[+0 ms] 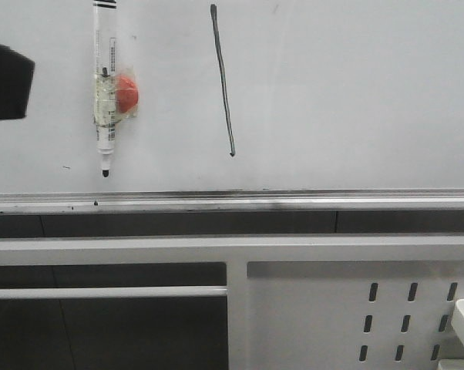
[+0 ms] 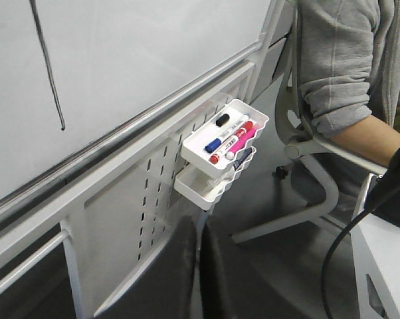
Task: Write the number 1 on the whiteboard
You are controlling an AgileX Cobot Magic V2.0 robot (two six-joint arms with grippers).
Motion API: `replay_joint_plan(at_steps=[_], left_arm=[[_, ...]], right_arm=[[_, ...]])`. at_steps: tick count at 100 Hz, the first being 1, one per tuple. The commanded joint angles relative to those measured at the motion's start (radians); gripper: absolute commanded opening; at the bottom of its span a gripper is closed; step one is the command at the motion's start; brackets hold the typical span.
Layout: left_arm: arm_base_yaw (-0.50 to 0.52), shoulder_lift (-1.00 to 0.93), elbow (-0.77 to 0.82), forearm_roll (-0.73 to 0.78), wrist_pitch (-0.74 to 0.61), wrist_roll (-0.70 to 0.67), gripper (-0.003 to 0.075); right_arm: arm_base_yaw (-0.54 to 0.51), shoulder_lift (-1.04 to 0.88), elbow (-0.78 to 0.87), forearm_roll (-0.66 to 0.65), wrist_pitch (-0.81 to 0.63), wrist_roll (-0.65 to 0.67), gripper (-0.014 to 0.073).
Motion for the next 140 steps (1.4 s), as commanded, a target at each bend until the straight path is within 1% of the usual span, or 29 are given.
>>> replay_joint_plan(at_steps=[1, 11, 22, 28, 34, 44, 53, 57, 60, 67, 77, 89, 101, 111, 114, 119, 123, 126, 130, 135, 136, 137, 138, 139, 140], left_arm=[[0.002, -0.015, -0.025, -0.022, -0.011, 0.004, -0.002], [0.002, -0.012, -0.025, -0.022, -0.091, 0.006, -0.002], [0.002, -0.006, -0.025, -0.022, -0.119, 0.006, -0.002], [0.002, -0.004, -0.025, -0.022, -0.119, 0.006, -0.002], [0.002, -0.004, -0.025, -0.022, -0.109, 0.053, -0.002], [0.002, -0.006, -0.025, -0.022, -0.085, 0.051, -0.002], [-0.009, -0.059, -0.025, -0.022, -0.062, 0.051, -0.002], [0.011, -0.1, -0.025, -0.022, -0.048, 0.051, -0.002], [0.034, -0.134, -0.025, -0.022, -0.041, 0.051, -0.002], [0.127, -0.24, -0.025, -0.022, -0.047, 0.051, -0.002], [0.303, -0.404, -0.025, -0.022, -0.053, 0.051, -0.002], [0.464, -0.563, -0.025, -0.022, -0.035, 0.061, -0.002], [0.585, -0.672, -0.025, -0.022, -0.035, 0.073, -0.002], [0.661, -0.694, -0.021, -0.035, -0.064, 0.073, -0.002], [0.678, -0.694, -0.017, -0.068, -0.061, 0.076, -0.002], [0.704, -0.694, -0.005, -0.143, -0.039, 0.124, -0.002], [0.718, -0.694, 0.004, -0.212, -0.033, 0.198, -0.002], [0.728, -0.694, 0.009, -0.296, -0.031, 0.264, -0.002], [0.735, -0.694, 0.018, -0.408, -0.024, 0.393, -0.002], [0.743, -0.694, 0.026, -0.638, -0.012, 0.577, -0.002], [0.743, -0.694, 0.027, -0.669, -0.008, 0.634, -0.002], [0.745, -0.694, 0.029, -0.7, 0.002, 0.662, -0.002], [0.745, -0.694, 0.029, -0.763, 0.008, 0.72, -0.002], [0.745, -0.694, 0.032, -0.797, 0.013, 0.749, -0.002], [0.745, -0.694, 0.031, -0.864, 0.024, 0.778, -0.002]], right_arm=[[-0.006, -0.017, 0.003, 0.01, -0.072, 0.004, -0.0069], [-0.006, -0.018, 0.031, 0.01, -0.07, 0.004, -0.0069], [-0.006, -0.018, 0.051, 0.01, -0.063, 0.004, -0.0069], [-0.006, -0.018, 0.057, 0.01, -0.06, 0.004, -0.0069], [-0.006, -0.018, 0.058, 0.01, -0.055, 0.004, -0.0069], [-0.006, -0.018, 0.058, 0.01, -0.055, 0.004, -0.0069], [-0.006, -0.018, 0.058, 0.01, -0.057, 0.004, -0.0069], [-0.006, -0.018, 0.058, 0.01, -0.057, 0.004, -0.0069], [-0.006, -0.018, 0.058, 0.01, -0.057, 0.004, -0.0069], [-0.006, -0.018, 0.058, 0.01, -0.057, 0.004, -0.0069], [-0.006, -0.018, 0.058, 0.01, -0.057, 0.004, -0.0069], [-0.006, -0.018, 0.058, 0.01, -0.057, 0.004, -0.0069], [-0.006, -0.018, 0.058, 0.01, -0.057, 0.004, -0.0069], [-0.006, -0.018, 0.058, 0.01, -0.057, 0.004, -0.0069], [-0.006, -0.018, 0.058, 0.01, -0.057, 0.004, -0.0069], [-0.006, -0.018, 0.058, 0.01, -0.057, 0.004, -0.0069], [-0.006, -0.018, 0.058, 0.01, -0.057, 0.004, -0.0069], [-0.006, -0.018, 0.058, 0.01, -0.057, 0.004, -0.0069], [-0.006, -0.018, 0.058, 0.01, -0.057, 0.004, -0.0069], [-0.006, -0.018, 0.058, 0.01, -0.057, 0.004, -0.0069], [-0.006, -0.018, 0.058, 0.01, -0.057, 0.004, -0.0069], [-0.006, -0.018, 0.058, 0.01, -0.057, 0.004, -0.0069], [-0.006, -0.018, 0.058, 0.01, -0.057, 0.004, -0.0069], [-0.006, -0.018, 0.058, 0.01, -0.057, 0.004, -0.0069], [-0.006, -0.018, 0.058, 0.01, -0.057, 0.004, -0.0069]])
